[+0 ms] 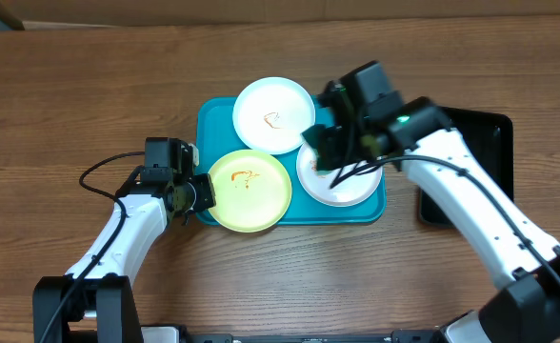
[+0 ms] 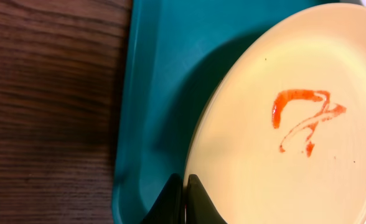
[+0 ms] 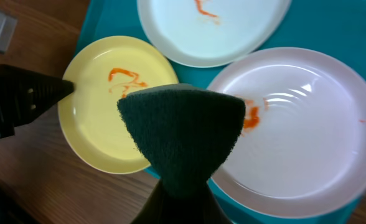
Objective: Clean dirty plates on tray and stack at the side
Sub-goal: 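Scrub the yellow plate with the sponge in the right gripper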
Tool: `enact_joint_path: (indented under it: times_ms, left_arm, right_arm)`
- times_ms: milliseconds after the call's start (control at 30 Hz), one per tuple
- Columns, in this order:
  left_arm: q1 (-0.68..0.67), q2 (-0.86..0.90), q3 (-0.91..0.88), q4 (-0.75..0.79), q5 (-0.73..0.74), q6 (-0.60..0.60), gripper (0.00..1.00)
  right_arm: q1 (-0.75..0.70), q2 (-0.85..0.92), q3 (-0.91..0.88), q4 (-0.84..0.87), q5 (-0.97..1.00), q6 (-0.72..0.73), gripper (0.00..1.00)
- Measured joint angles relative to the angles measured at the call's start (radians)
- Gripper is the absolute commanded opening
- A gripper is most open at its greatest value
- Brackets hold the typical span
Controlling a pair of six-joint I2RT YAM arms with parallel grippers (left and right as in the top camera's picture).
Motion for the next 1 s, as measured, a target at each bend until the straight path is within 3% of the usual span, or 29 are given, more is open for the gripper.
enact_joint_path:
  times_ms: [533,1000]
  left_arm:
    - [0.000,0.000,0.000,0.002,0.039,0.067,0.04]
    - [0.000,0.000,0.000,0.002,0.055,0.067,0.04]
  right_arm:
    - [0.254,0.248,0.000,0.246,-0.003,0.046,0.04]
    - [0.285,0.356,0.000,0.430,-0.023,0.077,0.04]
